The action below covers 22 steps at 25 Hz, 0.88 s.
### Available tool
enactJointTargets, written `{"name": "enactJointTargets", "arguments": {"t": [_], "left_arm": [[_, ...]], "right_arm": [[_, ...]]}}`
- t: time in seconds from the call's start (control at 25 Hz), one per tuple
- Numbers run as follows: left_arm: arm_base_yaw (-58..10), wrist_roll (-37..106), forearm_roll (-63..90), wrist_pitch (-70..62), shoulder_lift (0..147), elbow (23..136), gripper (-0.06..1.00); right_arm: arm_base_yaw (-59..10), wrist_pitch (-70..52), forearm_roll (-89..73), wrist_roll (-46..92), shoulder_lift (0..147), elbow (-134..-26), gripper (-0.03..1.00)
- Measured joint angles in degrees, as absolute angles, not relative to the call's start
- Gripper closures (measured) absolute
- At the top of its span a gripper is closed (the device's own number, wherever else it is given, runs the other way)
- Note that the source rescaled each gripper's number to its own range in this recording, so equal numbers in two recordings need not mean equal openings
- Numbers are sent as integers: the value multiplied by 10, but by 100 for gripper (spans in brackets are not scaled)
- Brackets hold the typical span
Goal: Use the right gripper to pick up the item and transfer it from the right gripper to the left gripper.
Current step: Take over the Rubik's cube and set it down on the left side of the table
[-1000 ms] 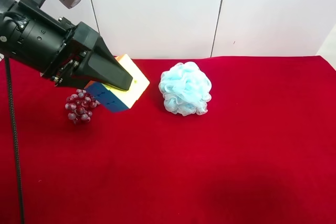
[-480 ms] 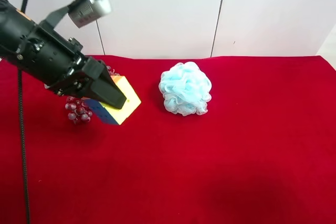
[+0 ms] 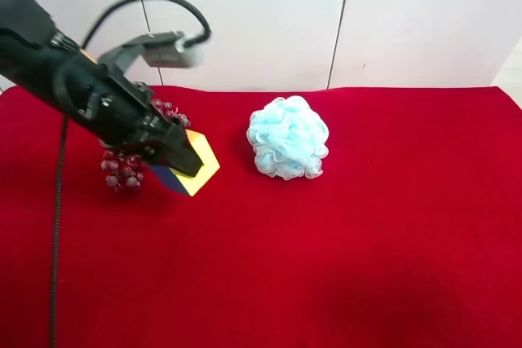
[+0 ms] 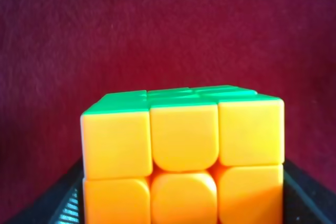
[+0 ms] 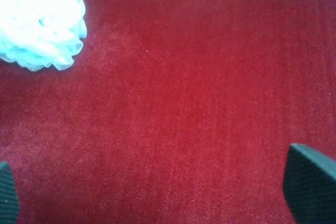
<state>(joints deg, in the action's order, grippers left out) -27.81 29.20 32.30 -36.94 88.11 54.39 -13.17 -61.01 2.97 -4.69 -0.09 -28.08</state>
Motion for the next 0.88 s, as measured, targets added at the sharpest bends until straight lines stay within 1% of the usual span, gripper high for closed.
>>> {"name": "enactJointTargets", "arguments": {"t": [0.16, 0.24, 0.4, 0.64, 0.88], "left_arm": [[-349, 292, 277, -291, 910, 544, 94], [-368, 287, 258, -260, 930, 544, 94], [-373, 281, 223, -218, 977, 544, 94], [-373, 281, 165, -202, 1038, 544, 94], [-373, 281, 147, -192, 1046, 544, 94]], "right_arm": [[-132, -610, 30, -47, -1, -281, -3], [-132, -610, 30, -47, -1, -281, -3], [-132, -610, 30, -47, -1, -281, -3], [-132, -610, 30, -47, -1, -281, -3], [-132, -610, 30, -47, -1, -281, -3]]}}
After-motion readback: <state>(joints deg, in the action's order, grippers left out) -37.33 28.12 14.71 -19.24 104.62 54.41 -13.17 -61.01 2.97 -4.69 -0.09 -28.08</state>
